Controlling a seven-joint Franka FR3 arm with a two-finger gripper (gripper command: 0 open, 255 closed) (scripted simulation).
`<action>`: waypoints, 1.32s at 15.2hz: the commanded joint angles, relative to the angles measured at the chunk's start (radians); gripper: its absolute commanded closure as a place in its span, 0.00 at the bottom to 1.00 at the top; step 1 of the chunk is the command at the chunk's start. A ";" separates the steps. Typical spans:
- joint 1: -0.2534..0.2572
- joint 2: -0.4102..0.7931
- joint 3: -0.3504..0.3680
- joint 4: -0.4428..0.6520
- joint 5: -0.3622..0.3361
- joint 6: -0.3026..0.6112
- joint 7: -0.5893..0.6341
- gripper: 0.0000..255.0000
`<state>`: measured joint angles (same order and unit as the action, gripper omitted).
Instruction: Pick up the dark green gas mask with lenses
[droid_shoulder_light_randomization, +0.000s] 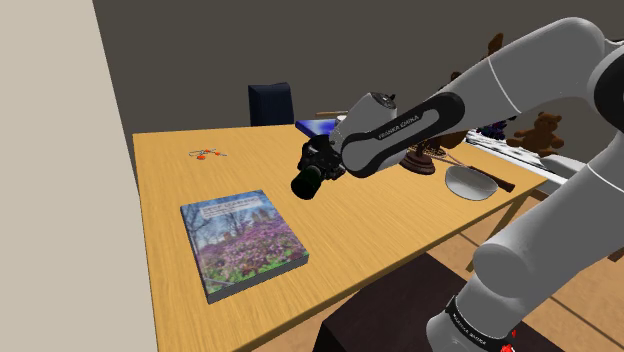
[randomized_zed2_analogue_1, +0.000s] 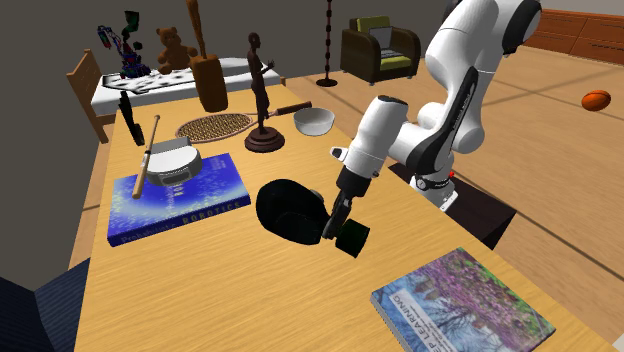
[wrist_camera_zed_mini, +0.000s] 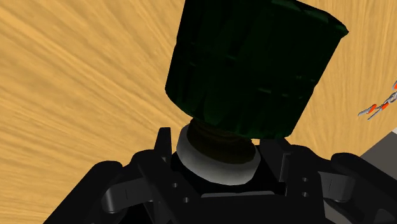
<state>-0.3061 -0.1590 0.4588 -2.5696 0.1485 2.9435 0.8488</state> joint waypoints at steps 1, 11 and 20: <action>-0.001 0.002 0.000 0.000 -0.001 0.002 0.001 1.00; 0.017 -0.045 -0.018 0.018 0.030 -0.062 -0.023 1.00; 0.033 -0.132 -0.047 0.074 0.058 -0.203 -0.043 1.00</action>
<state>-0.2732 -0.2814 0.4144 -2.5059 0.2058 2.7560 0.8063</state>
